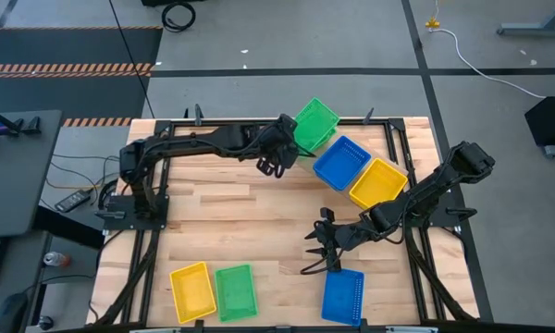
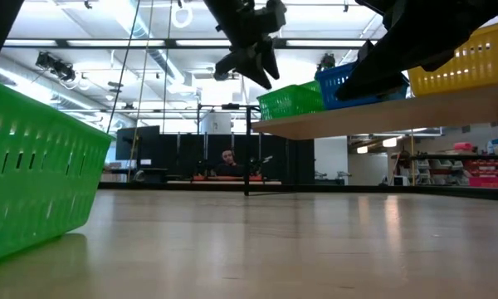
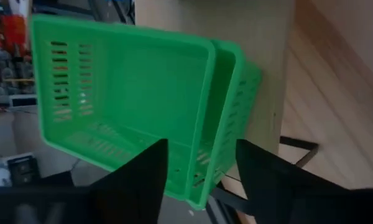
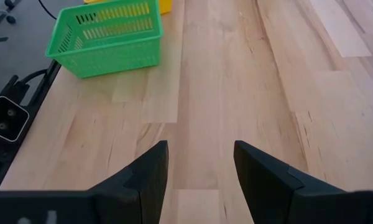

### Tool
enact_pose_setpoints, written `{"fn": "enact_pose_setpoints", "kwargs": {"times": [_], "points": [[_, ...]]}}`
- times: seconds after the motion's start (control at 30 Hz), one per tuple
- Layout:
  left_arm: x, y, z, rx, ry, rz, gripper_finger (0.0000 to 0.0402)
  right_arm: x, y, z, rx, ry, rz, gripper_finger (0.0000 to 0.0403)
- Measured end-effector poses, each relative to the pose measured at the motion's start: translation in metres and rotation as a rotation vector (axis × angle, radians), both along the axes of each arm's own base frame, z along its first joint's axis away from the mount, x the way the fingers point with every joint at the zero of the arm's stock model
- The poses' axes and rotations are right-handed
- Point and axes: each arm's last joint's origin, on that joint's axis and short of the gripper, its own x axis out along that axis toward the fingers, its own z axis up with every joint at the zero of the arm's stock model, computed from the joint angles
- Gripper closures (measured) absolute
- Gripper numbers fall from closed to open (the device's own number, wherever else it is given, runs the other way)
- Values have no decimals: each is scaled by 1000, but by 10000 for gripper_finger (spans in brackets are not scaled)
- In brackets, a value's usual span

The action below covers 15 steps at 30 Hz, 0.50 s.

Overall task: Stack baskets on shelf by color
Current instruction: Stack the top green bin on top of the green bin on the shelf

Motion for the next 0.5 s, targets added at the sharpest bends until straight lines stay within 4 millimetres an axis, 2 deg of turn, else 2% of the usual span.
{"fn": "enact_pose_setpoints", "kwargs": {"times": [0.23,0.5], "points": [[1,7,-7,-14,24,23,168,0,0,0,5,-3,-2,213],[3,20,-11,-53,0,5,169,0,0,0,5,-3,-2,213]]}}
